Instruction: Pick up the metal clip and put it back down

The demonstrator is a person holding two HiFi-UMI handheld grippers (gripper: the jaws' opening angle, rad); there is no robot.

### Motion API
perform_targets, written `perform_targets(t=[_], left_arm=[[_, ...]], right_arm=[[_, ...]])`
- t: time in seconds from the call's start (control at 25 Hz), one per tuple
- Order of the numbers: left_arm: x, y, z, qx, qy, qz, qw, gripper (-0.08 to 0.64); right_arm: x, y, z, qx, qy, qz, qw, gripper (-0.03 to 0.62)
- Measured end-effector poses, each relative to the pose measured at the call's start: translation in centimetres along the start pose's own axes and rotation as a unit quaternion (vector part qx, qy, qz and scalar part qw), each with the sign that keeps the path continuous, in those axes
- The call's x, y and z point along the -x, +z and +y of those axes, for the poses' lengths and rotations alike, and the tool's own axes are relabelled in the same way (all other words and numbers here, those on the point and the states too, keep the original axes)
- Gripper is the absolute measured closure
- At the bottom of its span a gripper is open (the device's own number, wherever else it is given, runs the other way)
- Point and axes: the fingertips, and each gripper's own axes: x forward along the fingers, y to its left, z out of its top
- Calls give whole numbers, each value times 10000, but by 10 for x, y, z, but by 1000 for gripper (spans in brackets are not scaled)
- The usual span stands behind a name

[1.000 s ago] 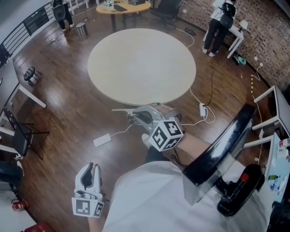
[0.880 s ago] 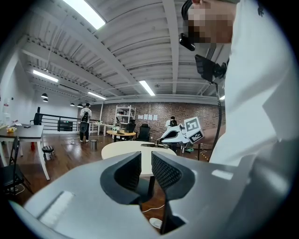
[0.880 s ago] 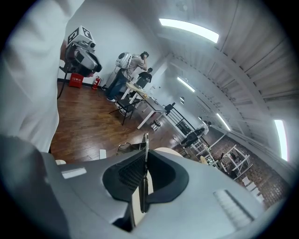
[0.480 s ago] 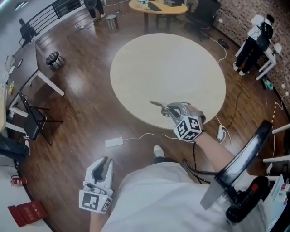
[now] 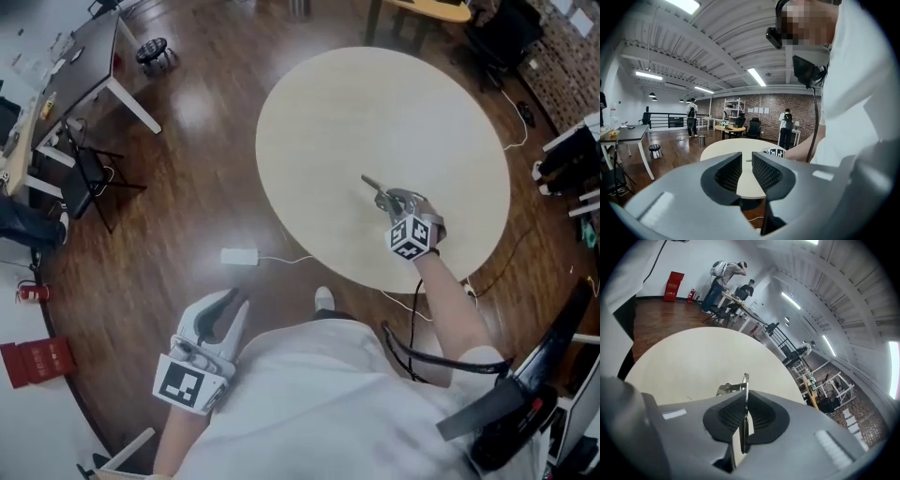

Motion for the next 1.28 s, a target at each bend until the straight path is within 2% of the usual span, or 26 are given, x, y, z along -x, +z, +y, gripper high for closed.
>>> perform_targets(t=[0.2,0.4,0.6,0.68,0.88,1.08,1.28], left_arm=[[-16,2,3,100,120,252,9996,497],[-25,1,4,167,193,421,9988,497],[-29,4,1,90,167,306,9994,497],[-28,2,2,133,164,378,9991,496],[-17,3,8,112,122,240,9996,497],[6,-1,18,116,139,141,9997,496],[38,-15,29,-117,-117,-2,9999,495]], right_arm=[[-23,-10,16,28,119,34,9999,588],[-28,-15,47,-44,456,-83,9989,572],[-31,-14,59,-200,661,-228,9973,505],[-32,-11,58,-264,674,-270,9970,464],[-18,5,47,-460,497,-387,9970,456],[10,40,36,-613,204,-590,9962,456],[59,78,35,-718,-216,-742,9944,456]])
